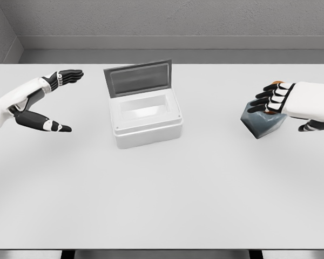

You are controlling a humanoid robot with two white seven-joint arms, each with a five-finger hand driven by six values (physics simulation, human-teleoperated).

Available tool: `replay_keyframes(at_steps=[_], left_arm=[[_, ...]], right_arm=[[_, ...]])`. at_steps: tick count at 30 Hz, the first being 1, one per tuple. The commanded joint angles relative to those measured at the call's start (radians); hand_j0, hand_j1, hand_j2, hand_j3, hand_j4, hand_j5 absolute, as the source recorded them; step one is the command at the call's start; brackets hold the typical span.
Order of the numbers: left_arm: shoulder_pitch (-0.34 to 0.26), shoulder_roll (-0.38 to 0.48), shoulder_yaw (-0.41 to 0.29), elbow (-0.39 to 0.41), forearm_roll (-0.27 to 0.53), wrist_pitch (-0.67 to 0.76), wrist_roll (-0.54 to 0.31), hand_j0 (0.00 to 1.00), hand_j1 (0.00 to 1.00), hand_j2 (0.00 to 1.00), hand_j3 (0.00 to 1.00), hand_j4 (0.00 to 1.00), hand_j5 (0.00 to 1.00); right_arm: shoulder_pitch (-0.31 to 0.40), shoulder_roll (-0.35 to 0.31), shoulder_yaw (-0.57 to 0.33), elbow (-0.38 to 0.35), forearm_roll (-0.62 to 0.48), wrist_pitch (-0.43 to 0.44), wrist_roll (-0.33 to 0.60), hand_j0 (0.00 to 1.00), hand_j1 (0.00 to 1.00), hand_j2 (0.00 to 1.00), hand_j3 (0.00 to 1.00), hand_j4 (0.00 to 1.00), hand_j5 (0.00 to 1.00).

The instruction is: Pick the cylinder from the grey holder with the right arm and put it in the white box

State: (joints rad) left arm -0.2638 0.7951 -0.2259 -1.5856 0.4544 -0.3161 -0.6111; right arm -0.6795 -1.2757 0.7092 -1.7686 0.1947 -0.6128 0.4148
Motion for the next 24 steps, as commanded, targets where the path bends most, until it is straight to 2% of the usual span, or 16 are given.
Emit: replay_keyframes(at_steps=[1,4,7,8,10,11,13,15,17,21,24], left_arm=[[0.000,0.001,0.000,-0.001,0.007,0.002,0.000,1.00,1.00,1.00,1.00,1.00,1.00],[0.000,0.001,0.000,0.004,0.007,0.002,0.000,1.00,1.00,1.00,1.00,1.00,1.00],[0.000,0.001,0.000,0.004,0.007,0.003,0.000,1.00,1.00,1.00,1.00,1.00,1.00],[0.000,0.001,0.000,0.006,0.009,0.005,0.000,1.00,1.00,1.00,1.00,1.00,1.00],[-0.006,-0.001,0.000,0.010,0.010,0.006,0.000,1.00,1.00,1.00,1.00,1.00,1.00],[-0.006,-0.004,0.000,0.012,0.010,0.008,0.000,1.00,1.00,1.00,1.00,1.00,1.00],[-0.017,-0.019,-0.001,0.029,0.013,0.009,0.000,1.00,1.00,1.00,1.00,1.00,1.00],[-0.032,-0.034,-0.001,0.039,0.013,0.048,0.000,1.00,1.00,1.00,1.00,1.00,1.00],[-0.032,-0.043,-0.001,0.049,0.013,0.049,0.000,1.00,1.00,1.00,1.00,1.00,1.00],[-0.038,-0.045,-0.015,0.056,0.013,0.051,0.000,1.00,1.00,1.00,1.00,1.00,1.00],[-0.081,-0.045,-0.058,0.093,0.016,0.051,0.000,1.00,1.00,1.00,1.00,1.00,1.00]], right_arm=[[0.000,-0.002,-0.005,0.000,-0.011,0.002,0.012,1.00,1.00,1.00,1.00,1.00,1.00],[0.000,0.004,-0.033,0.000,-0.011,0.002,0.015,1.00,1.00,1.00,1.00,1.00,1.00],[-0.008,0.018,-0.039,0.005,-0.066,0.002,0.148,1.00,1.00,1.00,1.00,1.00,1.00],[-0.008,0.042,-0.066,0.005,-0.078,0.002,0.196,1.00,1.00,1.00,1.00,1.00,1.00],[-0.028,0.130,-0.080,0.060,-0.078,0.002,0.196,1.00,1.00,1.00,1.00,1.00,1.00],[-0.060,0.151,-0.080,0.090,-0.077,0.002,0.196,1.00,1.00,1.00,1.00,1.00,1.00],[-0.118,0.154,-0.068,0.130,-0.077,0.002,0.196,1.00,1.00,1.00,1.00,1.00,1.00],[-0.195,0.182,0.009,0.184,-0.075,0.002,0.196,1.00,1.00,1.00,1.00,1.00,1.00],[-0.294,0.222,0.127,0.279,-0.072,0.002,0.196,1.00,1.00,1.00,1.00,1.00,1.00],[-0.362,0.236,0.204,0.370,-0.014,0.002,0.196,1.00,1.00,1.00,1.00,1.00,1.00],[-0.400,0.256,0.259,0.428,0.008,0.002,0.196,0.99,0.99,0.99,0.99,0.99,0.99]])
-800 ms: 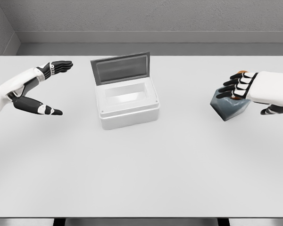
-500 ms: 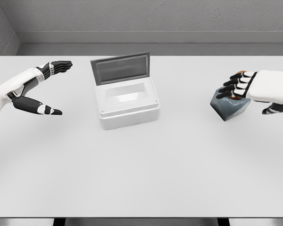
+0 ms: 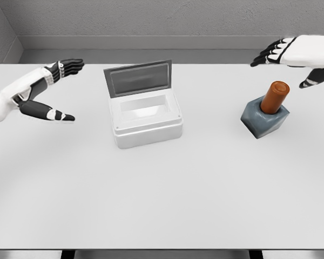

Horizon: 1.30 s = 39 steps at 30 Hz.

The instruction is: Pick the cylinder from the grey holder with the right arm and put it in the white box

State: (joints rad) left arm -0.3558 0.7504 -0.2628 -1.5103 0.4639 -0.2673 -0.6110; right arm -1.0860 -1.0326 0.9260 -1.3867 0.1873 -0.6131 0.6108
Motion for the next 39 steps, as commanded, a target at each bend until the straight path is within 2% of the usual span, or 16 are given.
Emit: replay_keyframes(at_steps=[1,3,8,14,20,25,27,32,37,39], left_arm=[[-0.003,-0.002,-0.033,0.033,0.007,0.003,0.000,1.00,1.00,1.00,1.00,1.00,1.00],[-0.054,-0.029,-0.062,0.104,0.007,0.002,0.000,1.00,1.00,1.00,1.00,1.00,1.00],[-0.132,-0.078,-0.122,0.216,0.005,0.002,0.000,1.00,1.00,1.00,1.00,1.00,1.00],[-0.184,-0.134,-0.122,0.309,0.007,0.003,0.000,1.00,1.00,1.00,1.00,1.00,1.00],[-0.195,-0.152,-0.127,0.346,0.007,0.003,0.000,1.00,1.00,1.00,1.00,1.00,1.00],[-0.193,-0.152,-0.128,0.346,0.007,0.003,0.000,1.00,1.00,1.00,1.00,1.00,1.00],[-0.193,-0.152,-0.128,0.346,0.007,0.003,0.000,1.00,1.00,1.00,1.00,1.00,1.00],[-0.193,-0.152,-0.128,0.346,0.007,0.003,0.000,1.00,1.00,1.00,1.00,1.00,1.00],[-0.193,-0.152,-0.128,0.344,0.007,0.003,0.000,1.00,1.00,1.00,1.00,1.00,1.00],[-0.195,-0.152,-0.128,0.344,0.007,0.003,0.000,1.00,1.00,1.00,1.00,1.00,1.00]], right_arm=[[0.000,0.029,0.054,0.057,0.034,0.002,0.000,0.99,0.99,0.99,0.99,0.99,0.99],[-0.003,0.060,0.057,0.081,0.080,0.002,0.000,0.99,0.99,0.99,0.99,0.99,0.99],[-0.009,0.062,0.085,0.083,0.083,0.002,0.000,0.99,0.99,0.99,0.99,0.99,0.99],[-0.008,0.068,0.102,0.083,0.110,0.002,0.000,0.99,0.99,0.99,0.99,0.99,0.99],[-0.006,0.097,0.123,0.090,0.126,0.002,0.000,0.97,0.97,0.97,0.97,0.97,0.97],[-0.006,0.108,0.142,0.130,0.141,0.002,0.000,0.96,0.96,0.96,0.96,0.96,0.96],[-0.008,0.108,0.142,0.132,0.146,0.002,0.000,0.94,0.94,0.94,0.94,0.94,0.94],[-0.008,0.106,0.142,0.127,0.167,0.002,0.000,0.79,0.79,0.79,0.79,0.79,0.79],[-0.012,0.098,0.142,0.121,0.172,0.002,0.000,0.77,0.77,0.77,0.77,0.77,0.77],[-0.012,0.098,0.142,0.121,0.170,0.002,0.000,0.72,0.72,0.72,0.72,0.72,0.72]])
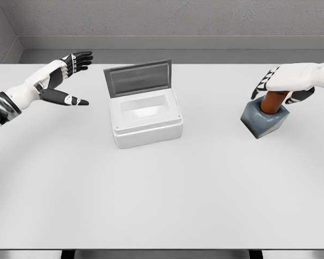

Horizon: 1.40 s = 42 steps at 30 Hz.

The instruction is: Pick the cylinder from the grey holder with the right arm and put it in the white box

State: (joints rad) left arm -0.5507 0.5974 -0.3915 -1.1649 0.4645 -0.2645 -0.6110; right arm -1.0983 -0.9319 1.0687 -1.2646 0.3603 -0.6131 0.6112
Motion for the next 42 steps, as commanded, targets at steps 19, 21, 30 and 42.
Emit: replay_keyframes(at_steps=[19,21,30,42], left_arm=[[0.002,0.001,0.000,-0.001,0.006,0.001,0.000,1.00,1.00,1.00,1.00,1.00,1.00],[0.002,0.001,0.000,-0.001,0.006,0.001,0.000,1.00,1.00,1.00,1.00,1.00,1.00],[0.002,0.002,0.000,-0.002,0.006,0.001,0.000,1.00,1.00,1.00,1.00,1.00,1.00],[0.003,0.002,0.000,-0.006,0.006,0.001,0.000,1.00,1.00,1.00,1.00,1.00,1.00]], right_arm=[[-0.011,-0.021,-0.004,-0.039,-0.001,0.002,0.000,0.46,0.46,0.46,0.46,0.46,0.46],[-0.012,-0.027,-0.009,-0.045,0.000,0.002,0.000,0.46,0.46,0.46,0.46,0.46,0.46],[-0.040,-0.044,-0.013,-0.047,-0.004,0.002,0.000,0.46,0.46,0.46,0.46,0.46,0.46],[-0.063,-0.038,-0.015,-0.125,-0.018,0.002,0.000,0.42,0.42,0.42,0.42,0.42,0.42]])
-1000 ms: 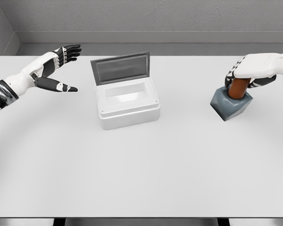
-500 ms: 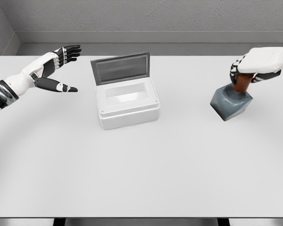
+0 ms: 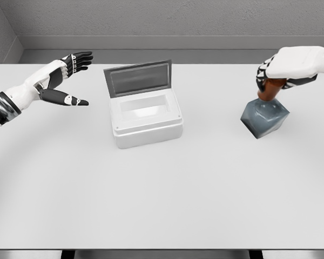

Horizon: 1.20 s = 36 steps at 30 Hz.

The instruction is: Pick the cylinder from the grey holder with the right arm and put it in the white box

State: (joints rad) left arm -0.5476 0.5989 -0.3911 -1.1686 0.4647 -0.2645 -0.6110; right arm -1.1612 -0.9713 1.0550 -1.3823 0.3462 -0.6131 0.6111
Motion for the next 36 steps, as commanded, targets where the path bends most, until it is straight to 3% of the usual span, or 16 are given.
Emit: replay_keyframes(at_steps=[1,36], left_arm=[[0.000,0.001,0.000,-0.002,0.006,0.001,0.000,1.00,1.00,1.00,1.00,1.00,1.00],[0.002,0.001,0.000,-0.006,0.006,0.001,0.000,1.00,1.00,1.00,1.00,1.00,1.00]], right_arm=[[0.000,0.005,-0.001,-0.007,-0.006,0.002,0.000,0.42,0.42,0.42,0.42,0.42,0.42],[-0.063,0.247,0.011,0.006,-0.010,0.002,0.000,0.40,0.40,0.40,0.40,0.40,0.40]])
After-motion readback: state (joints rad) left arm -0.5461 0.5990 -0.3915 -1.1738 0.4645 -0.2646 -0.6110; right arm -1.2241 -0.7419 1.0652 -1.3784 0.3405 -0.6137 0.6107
